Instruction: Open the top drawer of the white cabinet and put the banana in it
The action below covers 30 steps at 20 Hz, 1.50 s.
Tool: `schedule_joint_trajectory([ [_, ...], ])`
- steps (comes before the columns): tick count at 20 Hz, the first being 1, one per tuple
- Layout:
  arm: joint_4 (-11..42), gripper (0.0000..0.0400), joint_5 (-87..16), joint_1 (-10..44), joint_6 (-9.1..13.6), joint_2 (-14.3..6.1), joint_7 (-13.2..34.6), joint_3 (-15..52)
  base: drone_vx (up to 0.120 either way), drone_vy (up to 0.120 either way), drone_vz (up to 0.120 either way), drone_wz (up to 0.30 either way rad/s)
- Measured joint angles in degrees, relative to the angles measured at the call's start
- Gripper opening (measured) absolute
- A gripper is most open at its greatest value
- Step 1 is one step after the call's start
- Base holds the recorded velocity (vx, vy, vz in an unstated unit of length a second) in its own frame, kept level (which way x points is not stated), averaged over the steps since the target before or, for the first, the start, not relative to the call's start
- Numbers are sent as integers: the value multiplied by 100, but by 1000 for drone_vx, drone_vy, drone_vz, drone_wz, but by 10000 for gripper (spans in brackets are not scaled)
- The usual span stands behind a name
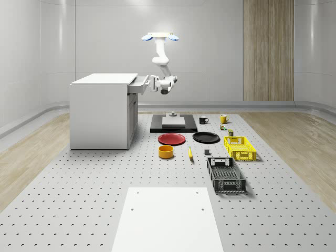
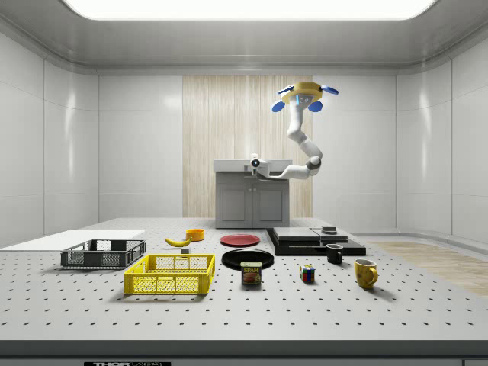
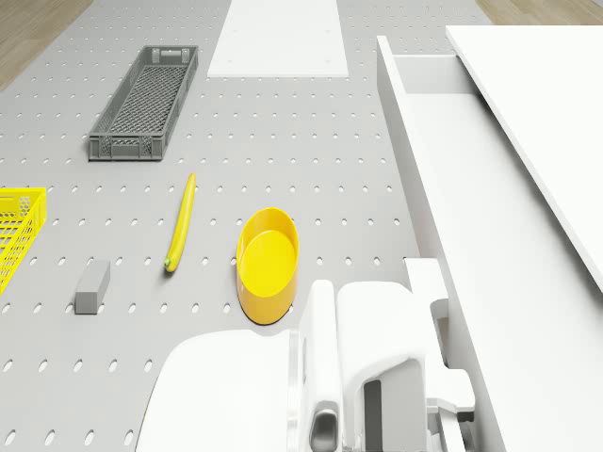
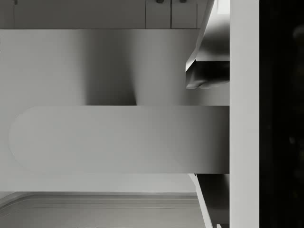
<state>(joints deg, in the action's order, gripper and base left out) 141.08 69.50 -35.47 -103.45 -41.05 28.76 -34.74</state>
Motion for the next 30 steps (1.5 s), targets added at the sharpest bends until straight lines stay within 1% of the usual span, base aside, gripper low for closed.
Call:
schedule_joint_trajectory([
  [1, -11, 225, -200, 25, 59, -27, 167, -80, 0, 0, 0, 0],
  [2, -49, 201, -267, 10, 97, -94, 277, -155, 0, 0, 0, 0],
  [3, -76, 179, -298, 18, 155, -116, 301, -220, 0, 0, 0, 0],
  [4, -104, 208, -331, 26, 213, -134, 321, -282, 0, 0, 0, 0],
  [5, -132, 250, -363, 31, 264, -149, 340, -341, 0, 40, 0, 0],
  [6, -158, 283, -392, 32, 308, -161, 358, -394, 0, 120, 0, 0],
  [7, -183, 309, -419, 30, 345, -171, 374, -441, 0, 120, 0, 0],
  [9, -223, 345, -466, 20, 401, -190, 402, -522, 0, 120, 0, 0],
  [11, -254, 367, -503, 3, 435, -207, 424, -584, 0, 120, 0, 0],
  [14, -281, 384, -545, -29, 455, -232, 448, -652, 0, 120, 0, 0],
  [17, -295, 393, -578, -65, 452, -257, 467, -699, 0, 120, 0, 0],
  [28, -299, 400, -666, -204, 369, -350, 517, -801, 0, 120, 0, 0],
  [29, -256, 400, -496, -254, 398, -438, 500, -897, 0, 120, 0, 0],
  [30, -1, 400, 112, -465, 434, -608, 195, -1198, 0, 120, 0, 0],
])
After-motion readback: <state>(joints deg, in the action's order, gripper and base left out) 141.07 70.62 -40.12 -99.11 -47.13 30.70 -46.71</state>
